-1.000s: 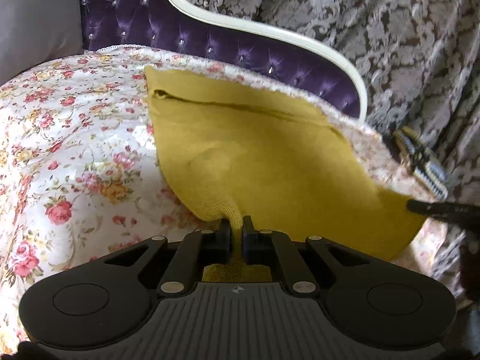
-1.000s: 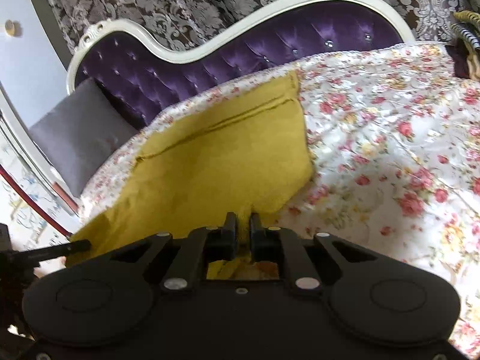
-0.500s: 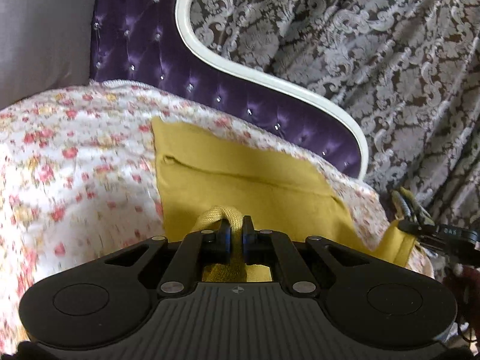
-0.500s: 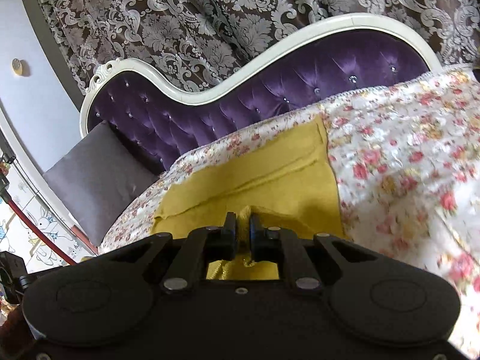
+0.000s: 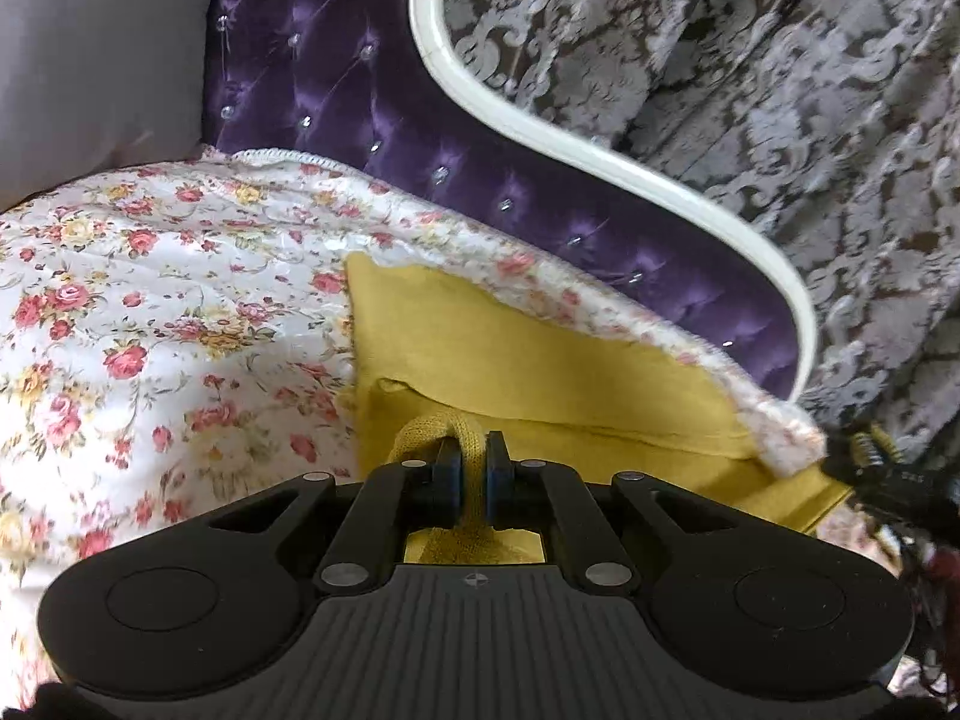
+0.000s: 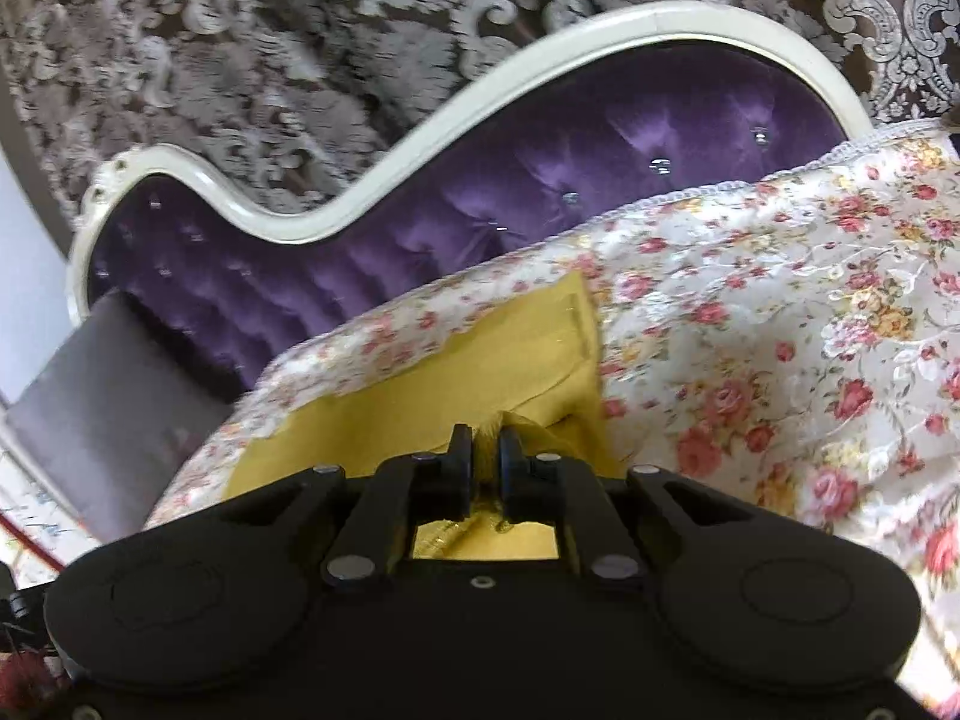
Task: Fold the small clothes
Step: 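Lift the hem with both tools and fold it over toward the collar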
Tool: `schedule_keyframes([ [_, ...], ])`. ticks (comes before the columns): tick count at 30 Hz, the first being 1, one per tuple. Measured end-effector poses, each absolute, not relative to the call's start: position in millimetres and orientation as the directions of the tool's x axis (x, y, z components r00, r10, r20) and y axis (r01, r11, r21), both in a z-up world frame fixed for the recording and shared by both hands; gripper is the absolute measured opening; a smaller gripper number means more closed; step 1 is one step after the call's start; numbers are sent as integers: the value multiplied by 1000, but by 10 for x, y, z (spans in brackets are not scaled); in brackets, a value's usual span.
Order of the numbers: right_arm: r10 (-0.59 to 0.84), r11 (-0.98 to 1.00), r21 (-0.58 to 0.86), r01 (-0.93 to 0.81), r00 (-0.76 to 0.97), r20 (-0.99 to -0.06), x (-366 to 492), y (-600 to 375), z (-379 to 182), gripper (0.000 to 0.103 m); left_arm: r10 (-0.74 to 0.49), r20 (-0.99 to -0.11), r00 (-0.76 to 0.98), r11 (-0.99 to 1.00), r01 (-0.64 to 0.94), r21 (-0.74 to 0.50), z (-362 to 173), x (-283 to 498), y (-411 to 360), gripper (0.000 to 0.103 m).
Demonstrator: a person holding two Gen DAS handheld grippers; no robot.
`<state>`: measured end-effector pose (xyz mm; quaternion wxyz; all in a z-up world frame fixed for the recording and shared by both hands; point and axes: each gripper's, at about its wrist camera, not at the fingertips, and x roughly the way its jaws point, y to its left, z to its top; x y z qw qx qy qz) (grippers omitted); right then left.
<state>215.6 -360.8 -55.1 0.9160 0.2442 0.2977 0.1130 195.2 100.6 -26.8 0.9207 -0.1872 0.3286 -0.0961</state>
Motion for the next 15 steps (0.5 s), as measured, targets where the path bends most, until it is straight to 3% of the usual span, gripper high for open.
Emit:
schedule_keyframes([
  [15,271,861,508,26,822,-501,2539,-3801,-673,16,-251,-642,725,936,13,-351,-373,2404,962,8],
])
